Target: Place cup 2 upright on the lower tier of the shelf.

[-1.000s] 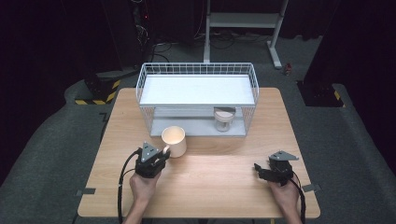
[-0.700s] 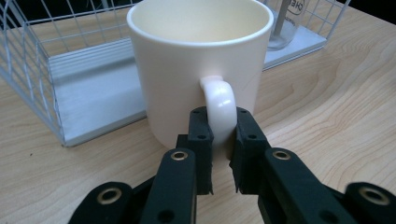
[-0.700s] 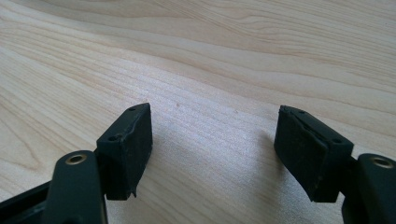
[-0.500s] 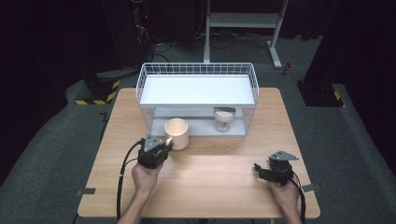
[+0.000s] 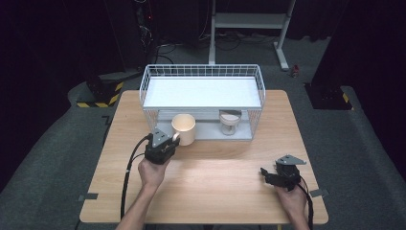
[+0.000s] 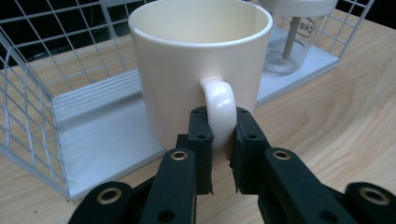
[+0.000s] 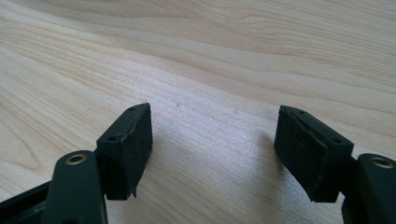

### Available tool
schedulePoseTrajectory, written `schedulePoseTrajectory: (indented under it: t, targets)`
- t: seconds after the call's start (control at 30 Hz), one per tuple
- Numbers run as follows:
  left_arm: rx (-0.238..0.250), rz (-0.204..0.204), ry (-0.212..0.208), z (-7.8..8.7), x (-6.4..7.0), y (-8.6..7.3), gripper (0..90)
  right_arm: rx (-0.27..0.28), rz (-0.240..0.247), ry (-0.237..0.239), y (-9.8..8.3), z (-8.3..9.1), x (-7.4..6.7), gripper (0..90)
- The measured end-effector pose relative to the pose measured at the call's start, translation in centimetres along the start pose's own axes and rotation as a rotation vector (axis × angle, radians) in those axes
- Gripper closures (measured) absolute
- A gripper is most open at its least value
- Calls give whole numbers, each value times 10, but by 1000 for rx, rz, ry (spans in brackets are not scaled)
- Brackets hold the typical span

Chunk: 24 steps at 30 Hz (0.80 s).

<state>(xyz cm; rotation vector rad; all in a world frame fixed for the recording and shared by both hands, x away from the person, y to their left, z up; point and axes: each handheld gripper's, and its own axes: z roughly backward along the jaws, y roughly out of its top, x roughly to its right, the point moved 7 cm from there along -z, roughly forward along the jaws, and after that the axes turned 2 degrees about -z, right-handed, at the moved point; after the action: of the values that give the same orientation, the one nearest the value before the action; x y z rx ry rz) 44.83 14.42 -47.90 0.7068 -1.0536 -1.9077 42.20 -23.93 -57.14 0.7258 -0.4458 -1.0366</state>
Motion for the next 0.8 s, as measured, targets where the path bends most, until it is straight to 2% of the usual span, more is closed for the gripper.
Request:
schedulePoseTrajectory:
  t: [0.23,0.37,0.57,0.8]
  targets:
    - [-1,-15,18,-14,-4,3,803,-1,0,4,0,0,0,281]
    - [9,-5,30,-22,-6,6,803,-1,0,4,0,0,1,281]
    - [17,17,25,-35,-7,7,803,-1,-2,4,0,0,0,281]
    - [9,30,40,-48,-11,1,802,0,-1,2,0,0,0,282]
